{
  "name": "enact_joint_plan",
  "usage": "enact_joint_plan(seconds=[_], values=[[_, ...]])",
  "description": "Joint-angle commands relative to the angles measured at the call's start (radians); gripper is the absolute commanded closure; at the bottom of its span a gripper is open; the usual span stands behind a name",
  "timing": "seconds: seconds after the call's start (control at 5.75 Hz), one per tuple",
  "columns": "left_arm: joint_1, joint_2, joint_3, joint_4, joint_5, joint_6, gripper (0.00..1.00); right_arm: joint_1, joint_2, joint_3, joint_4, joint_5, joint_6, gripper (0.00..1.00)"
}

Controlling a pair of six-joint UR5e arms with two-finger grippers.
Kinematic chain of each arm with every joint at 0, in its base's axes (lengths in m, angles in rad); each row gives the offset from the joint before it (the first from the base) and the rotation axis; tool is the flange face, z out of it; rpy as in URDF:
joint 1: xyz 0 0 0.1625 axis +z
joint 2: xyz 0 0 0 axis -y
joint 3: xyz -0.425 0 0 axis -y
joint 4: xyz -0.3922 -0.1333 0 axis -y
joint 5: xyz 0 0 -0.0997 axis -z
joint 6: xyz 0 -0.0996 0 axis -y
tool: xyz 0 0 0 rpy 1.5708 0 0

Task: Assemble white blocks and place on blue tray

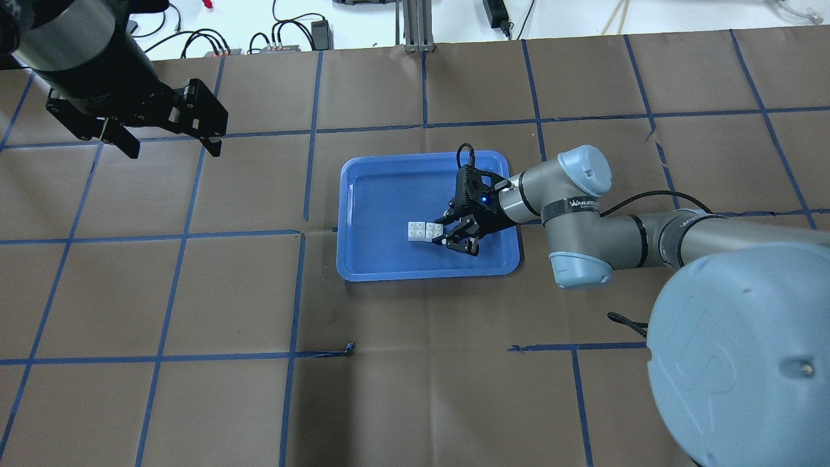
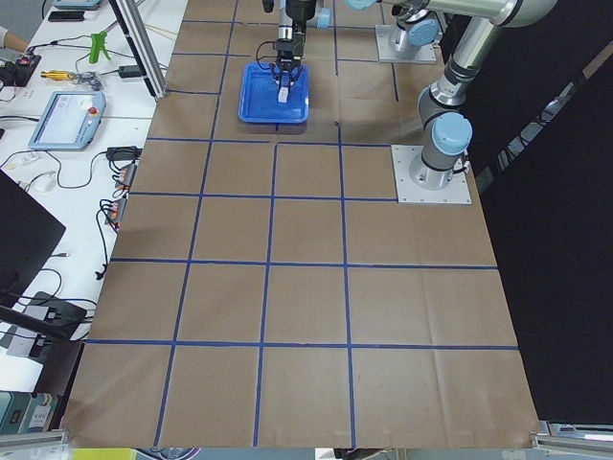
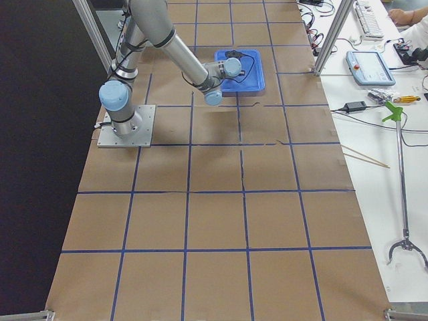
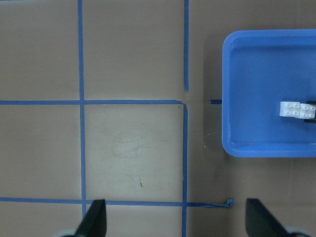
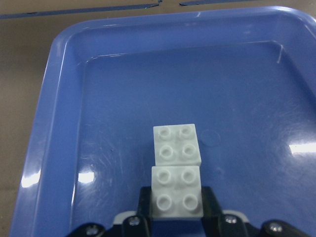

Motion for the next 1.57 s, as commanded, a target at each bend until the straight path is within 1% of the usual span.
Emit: enact_joint_plan(seconds=[0.0,0.35,0.52,0.87,1.04,1.39], values=[[0.0,0.0,0.0,0.0,0.0,0.0,0.01,0.0,0.0,0.0,0.0,0.0,0.0,0.71],[0.0,0.0,0.0,0.0,0.0,0.001,0.01,0.0,0.0,-0.002,0.0,0.0,0.0,0.69],[0.0,0.0,0.0,0.0,0.0,0.0,0.01,0.0,0.0,-0.002,0.0,0.0,0.002,0.66],[0.0,0.0,0.0,0.0,0.0,0.0,0.01,0.0,0.002,-0.002,0.0,0.002,0.002,0.5],[0.0,0.0,0.0,0.0,0.0,0.001,0.01,0.0,0.002,-0.002,0.0,0.002,0.002,0.49],[-0.002,-0.001,0.0,0.006,0.0,0.0,0.01,0.0,0.0,-0.002,0.001,0.002,0.002,0.43]])
